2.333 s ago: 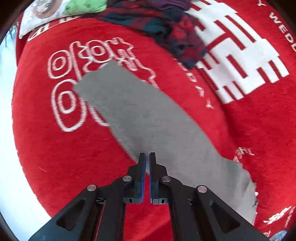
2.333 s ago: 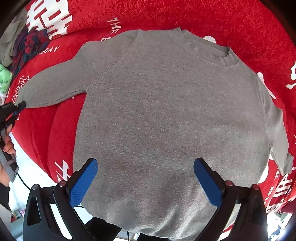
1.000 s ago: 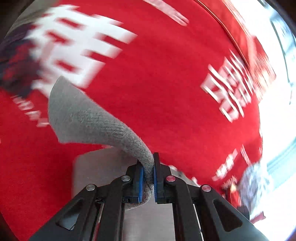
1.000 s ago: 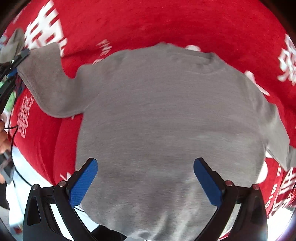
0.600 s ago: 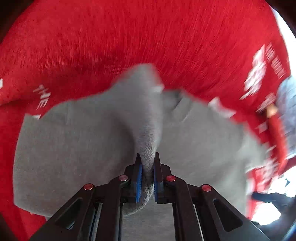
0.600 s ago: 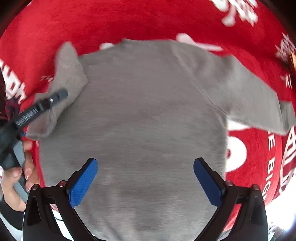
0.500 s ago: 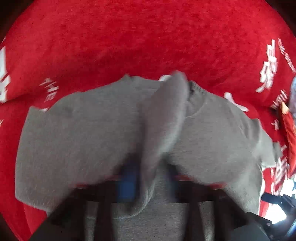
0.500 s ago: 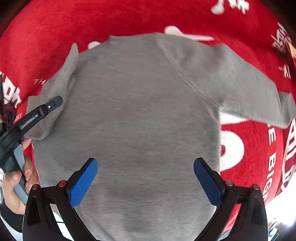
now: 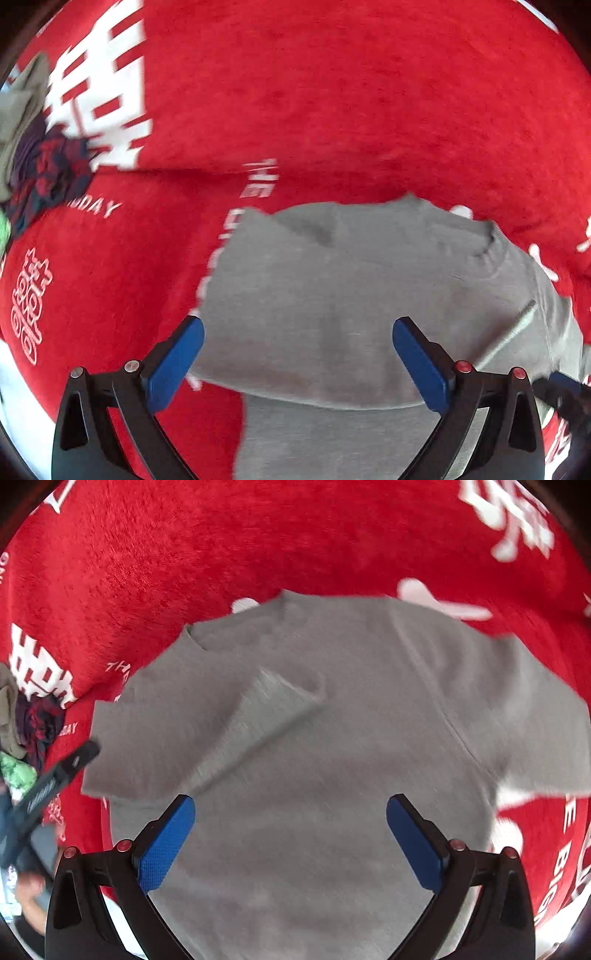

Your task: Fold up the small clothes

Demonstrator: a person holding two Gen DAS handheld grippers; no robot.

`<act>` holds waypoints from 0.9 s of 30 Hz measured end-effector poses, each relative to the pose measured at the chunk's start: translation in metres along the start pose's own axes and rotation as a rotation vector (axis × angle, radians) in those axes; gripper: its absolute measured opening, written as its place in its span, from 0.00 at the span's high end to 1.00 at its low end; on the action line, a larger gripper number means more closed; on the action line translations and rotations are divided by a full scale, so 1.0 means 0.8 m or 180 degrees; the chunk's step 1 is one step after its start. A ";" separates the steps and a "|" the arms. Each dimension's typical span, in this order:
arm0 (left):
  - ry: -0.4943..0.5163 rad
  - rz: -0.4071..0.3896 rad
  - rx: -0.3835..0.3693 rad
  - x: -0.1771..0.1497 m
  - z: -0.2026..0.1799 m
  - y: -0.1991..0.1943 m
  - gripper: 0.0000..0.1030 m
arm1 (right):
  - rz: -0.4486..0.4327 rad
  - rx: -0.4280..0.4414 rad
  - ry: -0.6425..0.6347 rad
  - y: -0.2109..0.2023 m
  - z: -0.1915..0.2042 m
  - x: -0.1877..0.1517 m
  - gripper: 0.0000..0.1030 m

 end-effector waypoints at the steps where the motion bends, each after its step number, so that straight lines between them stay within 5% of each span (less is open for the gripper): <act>1: -0.0060 0.0015 -0.0005 0.003 0.017 0.002 0.01 | 0.0002 -0.0032 0.0087 0.012 0.007 0.014 0.00; 5: -0.0163 0.0043 0.0117 0.017 0.056 0.012 0.01 | 0.0052 0.0013 0.0587 0.048 0.010 0.041 0.00; 6: -0.0134 0.0065 0.0201 0.020 0.064 0.018 0.01 | 0.0077 0.0013 0.0715 0.059 0.010 0.048 0.07; 7: -0.0102 0.0054 0.0287 0.021 0.071 0.021 0.01 | 0.0090 0.0009 0.0771 0.065 0.010 0.051 0.16; 8: -0.0081 0.0045 0.0322 0.022 0.078 0.025 0.01 | 0.0125 -0.0016 0.0835 0.071 0.008 0.052 0.54; 9: -0.0067 0.0056 0.0338 0.022 0.082 0.028 0.01 | 0.0160 -0.0066 0.0934 0.076 0.002 0.052 0.74; 11: -0.0087 0.0067 0.0306 0.020 0.095 0.031 0.01 | 0.0112 0.0085 0.1147 0.072 -0.010 0.052 0.88; 14: -0.0160 0.0094 0.0290 0.019 0.114 0.036 0.01 | -0.0193 0.0496 0.0975 0.047 -0.004 0.066 0.89; 18: -0.0231 0.0155 0.0249 0.019 0.129 0.042 0.01 | -0.0723 0.0530 0.0226 -0.006 -0.001 0.096 0.89; 23: -0.0146 0.0209 0.0158 0.023 0.127 0.056 0.01 | -0.0490 0.0488 0.0382 0.011 -0.056 0.093 0.89; 27: -0.0055 0.0316 0.0025 0.034 0.119 0.075 0.01 | -0.0326 0.0190 0.0646 0.027 -0.103 0.076 0.85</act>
Point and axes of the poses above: each gripper's, at about its wrist camera, not at the fingertips, and y roughly the way its jaws point, z to its left, x to its top, the point moved 5 cm from there along y, roughly the way its jaws point, and after that the axes turned 6 degrees about x, right-handed, at the moved point
